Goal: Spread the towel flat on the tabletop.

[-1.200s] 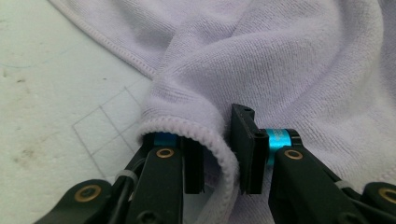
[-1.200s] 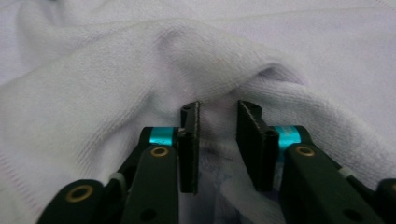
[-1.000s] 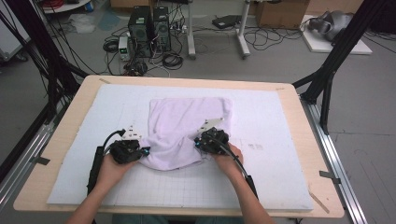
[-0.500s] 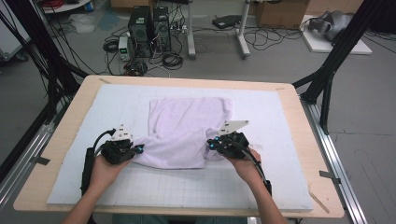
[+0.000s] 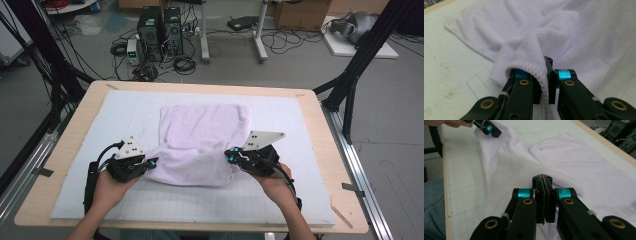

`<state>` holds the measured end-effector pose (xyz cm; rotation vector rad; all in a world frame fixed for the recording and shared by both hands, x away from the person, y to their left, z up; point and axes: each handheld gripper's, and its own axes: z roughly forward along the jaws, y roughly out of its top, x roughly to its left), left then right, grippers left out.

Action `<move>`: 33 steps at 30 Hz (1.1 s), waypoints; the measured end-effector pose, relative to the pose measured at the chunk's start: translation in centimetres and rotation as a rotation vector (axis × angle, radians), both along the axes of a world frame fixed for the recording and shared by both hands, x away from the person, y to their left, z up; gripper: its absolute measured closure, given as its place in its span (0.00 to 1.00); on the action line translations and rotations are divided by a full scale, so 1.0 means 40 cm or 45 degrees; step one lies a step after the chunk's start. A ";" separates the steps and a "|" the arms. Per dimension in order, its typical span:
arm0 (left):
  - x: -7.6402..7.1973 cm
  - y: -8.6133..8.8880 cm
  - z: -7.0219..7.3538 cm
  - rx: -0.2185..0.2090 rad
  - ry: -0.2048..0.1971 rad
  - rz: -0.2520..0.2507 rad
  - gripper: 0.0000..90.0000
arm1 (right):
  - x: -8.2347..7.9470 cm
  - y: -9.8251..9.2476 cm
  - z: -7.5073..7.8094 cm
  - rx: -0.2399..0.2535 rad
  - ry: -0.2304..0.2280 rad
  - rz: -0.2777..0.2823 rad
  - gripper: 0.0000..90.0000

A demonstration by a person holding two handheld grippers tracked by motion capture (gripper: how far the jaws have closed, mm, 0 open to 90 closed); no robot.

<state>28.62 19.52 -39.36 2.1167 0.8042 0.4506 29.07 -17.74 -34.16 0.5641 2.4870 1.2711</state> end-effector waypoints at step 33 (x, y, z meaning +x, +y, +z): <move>0.017 0.051 0.013 -0.073 0.001 0.085 0.69 | 0.046 0.114 -0.217 -0.146 0.202 0.011 0.76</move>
